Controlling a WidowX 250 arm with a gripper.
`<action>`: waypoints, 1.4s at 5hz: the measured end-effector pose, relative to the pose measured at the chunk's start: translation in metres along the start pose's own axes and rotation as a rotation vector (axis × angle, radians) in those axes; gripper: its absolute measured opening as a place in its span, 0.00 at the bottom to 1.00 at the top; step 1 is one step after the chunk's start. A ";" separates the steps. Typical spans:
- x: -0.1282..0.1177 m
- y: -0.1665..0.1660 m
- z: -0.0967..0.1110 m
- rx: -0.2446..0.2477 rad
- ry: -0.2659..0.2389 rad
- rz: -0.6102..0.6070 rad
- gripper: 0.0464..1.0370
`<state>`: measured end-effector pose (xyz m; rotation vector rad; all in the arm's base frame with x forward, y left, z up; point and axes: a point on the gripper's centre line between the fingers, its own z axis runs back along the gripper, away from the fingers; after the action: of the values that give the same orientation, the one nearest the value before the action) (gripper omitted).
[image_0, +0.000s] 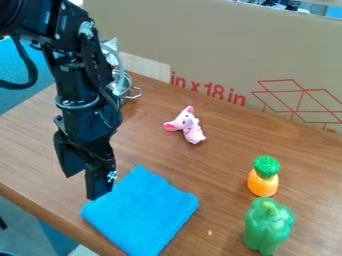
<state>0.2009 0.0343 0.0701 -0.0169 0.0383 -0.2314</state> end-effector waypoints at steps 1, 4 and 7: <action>-0.001 -0.002 -0.004 -0.007 0.017 -0.001 0.96; 0.036 -0.089 0.035 0.080 -0.190 -0.201 0.96; 0.060 -0.142 0.045 0.028 -0.283 -0.317 0.96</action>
<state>0.2280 -0.1168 0.1155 -0.0282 -0.2516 -0.5440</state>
